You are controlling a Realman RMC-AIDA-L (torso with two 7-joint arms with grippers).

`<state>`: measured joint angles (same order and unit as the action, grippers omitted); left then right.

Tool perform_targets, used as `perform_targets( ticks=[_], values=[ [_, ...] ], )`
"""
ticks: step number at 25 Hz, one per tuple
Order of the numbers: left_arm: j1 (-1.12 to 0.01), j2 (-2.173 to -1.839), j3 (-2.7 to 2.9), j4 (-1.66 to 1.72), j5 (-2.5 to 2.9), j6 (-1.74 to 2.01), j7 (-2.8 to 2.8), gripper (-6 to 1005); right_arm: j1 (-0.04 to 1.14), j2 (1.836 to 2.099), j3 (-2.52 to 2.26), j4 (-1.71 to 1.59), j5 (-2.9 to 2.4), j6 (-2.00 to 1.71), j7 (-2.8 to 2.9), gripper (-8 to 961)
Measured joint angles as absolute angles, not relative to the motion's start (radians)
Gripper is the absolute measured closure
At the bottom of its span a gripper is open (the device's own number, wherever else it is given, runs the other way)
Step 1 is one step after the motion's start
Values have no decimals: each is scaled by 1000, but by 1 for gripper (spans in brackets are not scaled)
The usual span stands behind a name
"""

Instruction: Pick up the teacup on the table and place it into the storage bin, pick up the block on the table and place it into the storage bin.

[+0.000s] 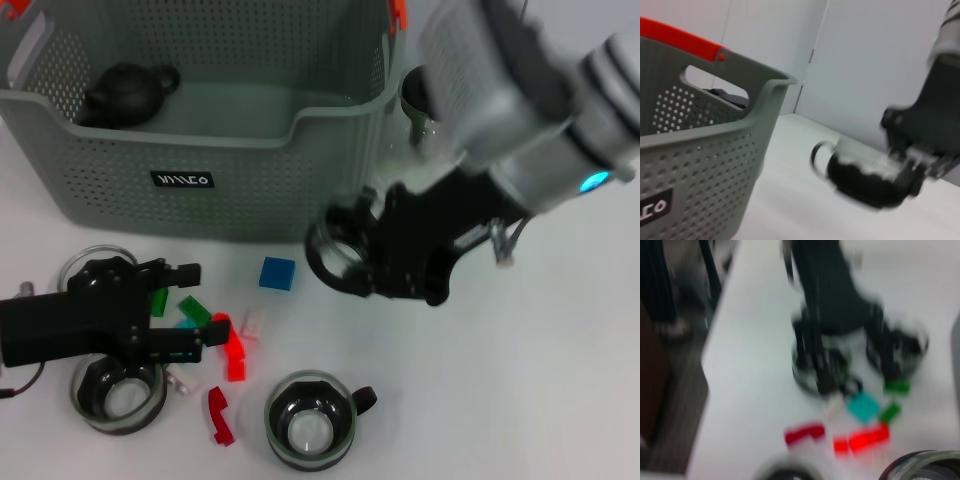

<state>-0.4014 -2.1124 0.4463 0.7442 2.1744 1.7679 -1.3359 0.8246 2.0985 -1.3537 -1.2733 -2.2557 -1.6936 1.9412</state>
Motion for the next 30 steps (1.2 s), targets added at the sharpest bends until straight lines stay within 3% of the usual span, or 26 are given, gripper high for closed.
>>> perform_targets(
  ticks=[6, 12, 21, 30],
  values=[
    [-385, -2111, 404, 746, 2176, 1771, -1309, 55, 868, 2097, -1155, -1364, -2055, -1775, 1964, 900],
    [-388, -2111, 401, 740, 2177, 1773, -1308, 55, 977, 2095, -1062, -1304, -2012, -1558, 1990, 900],
    [-392, -2111, 401, 738, 2172, 1771, -1307, 55, 1278, 2087, -1068, -808, -2325, -1063, 1981, 899],
    [-399, -2111, 400, 736, 2168, 1768, -1307, 55, 1371, 2102, -1076, -482, -2358, -740, 1830, 899]
  ],
)
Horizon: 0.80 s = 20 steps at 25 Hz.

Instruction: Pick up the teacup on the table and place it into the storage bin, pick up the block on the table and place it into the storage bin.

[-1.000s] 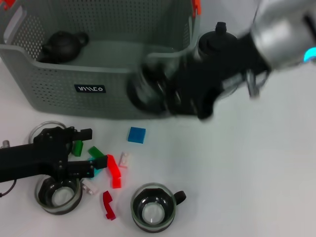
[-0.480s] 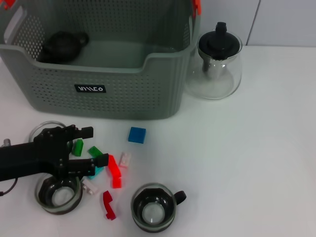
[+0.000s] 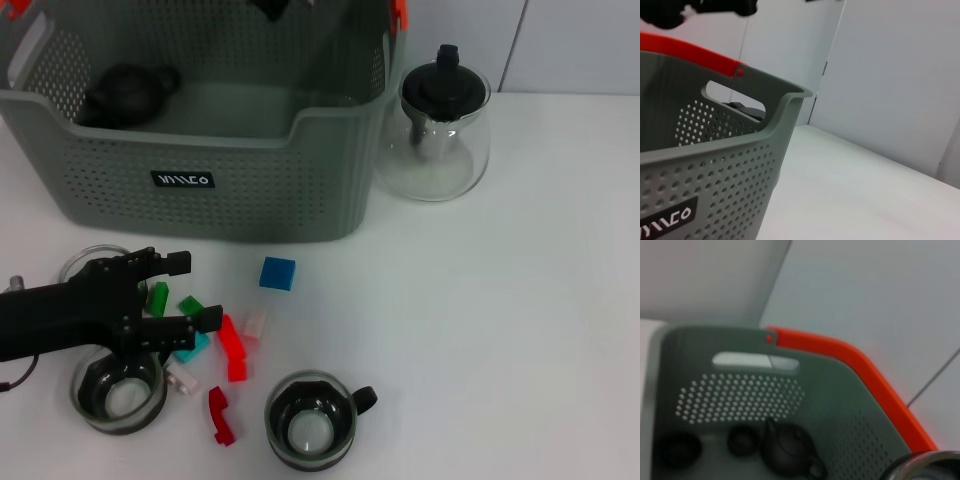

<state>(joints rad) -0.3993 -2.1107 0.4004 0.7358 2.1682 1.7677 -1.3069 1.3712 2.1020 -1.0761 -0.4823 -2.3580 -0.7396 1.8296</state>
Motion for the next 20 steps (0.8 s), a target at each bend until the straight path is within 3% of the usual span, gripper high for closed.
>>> perform_targets(
  ticks=[20],
  values=[
    [-407, -2115, 400, 720, 2167, 1762, -1307, 56, 1345, 2115, -1216, -335, -2221, -598, 1730, 900]
  ],
)
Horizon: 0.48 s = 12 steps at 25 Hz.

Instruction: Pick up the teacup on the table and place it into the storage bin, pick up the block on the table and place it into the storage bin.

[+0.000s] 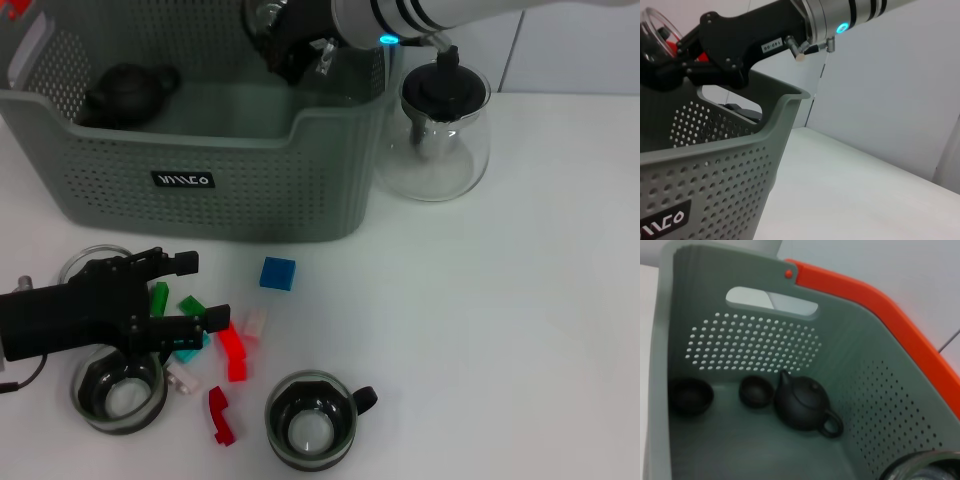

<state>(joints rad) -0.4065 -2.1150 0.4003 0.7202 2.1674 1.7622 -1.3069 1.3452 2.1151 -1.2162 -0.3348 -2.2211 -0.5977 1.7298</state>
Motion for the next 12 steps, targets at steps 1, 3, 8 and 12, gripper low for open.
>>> perform_targets(
  ticks=[1, 3, 8, 12],
  values=[
    [-407, -2115, 400, 720, 2167, 1762, -1307, 56, 1342, 2116, -1216, -335, -2221, -598, 1730, 900],
    [-406, -2116, 400, 720, 2167, 1761, -1307, 56, 1336, 2117, -1216, -334, -2221, -597, 1730, 900],
    [-407, -2116, 400, 721, 2167, 1761, -1307, 56, 1323, 2119, -1218, -334, -2221, -598, 1730, 899],
    [-407, -2115, 400, 721, 2167, 1761, -1306, 56, 1315, 2120, -1228, -333, -2203, -600, 1728, 898]
  ],
)
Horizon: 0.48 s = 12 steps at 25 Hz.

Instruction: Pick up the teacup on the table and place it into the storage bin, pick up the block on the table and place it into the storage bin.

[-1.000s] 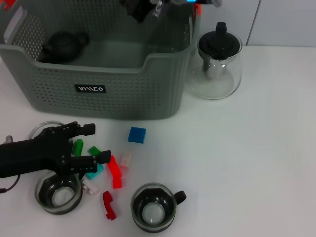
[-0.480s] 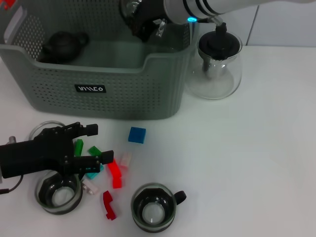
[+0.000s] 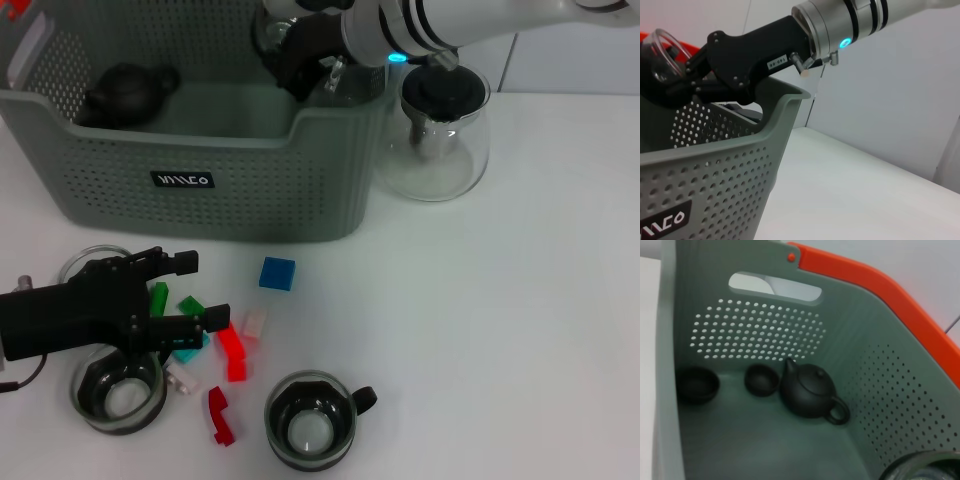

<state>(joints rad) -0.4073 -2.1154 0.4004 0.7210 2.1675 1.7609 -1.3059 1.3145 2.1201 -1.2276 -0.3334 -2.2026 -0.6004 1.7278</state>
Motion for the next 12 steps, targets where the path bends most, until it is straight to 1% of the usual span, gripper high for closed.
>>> perform_targets(
  ticks=[11, 12],
  values=[
    [-408, -2115, 400, 719, 2168, 1761, -1305, 56, 1288, 2115, -1324, -347, -2122, -603, 1733, 896],
    [-408, -2115, 400, 719, 2168, 1761, -1305, 56, 1288, 2115, -1324, -350, -2121, -603, 1737, 875]
  ],
)
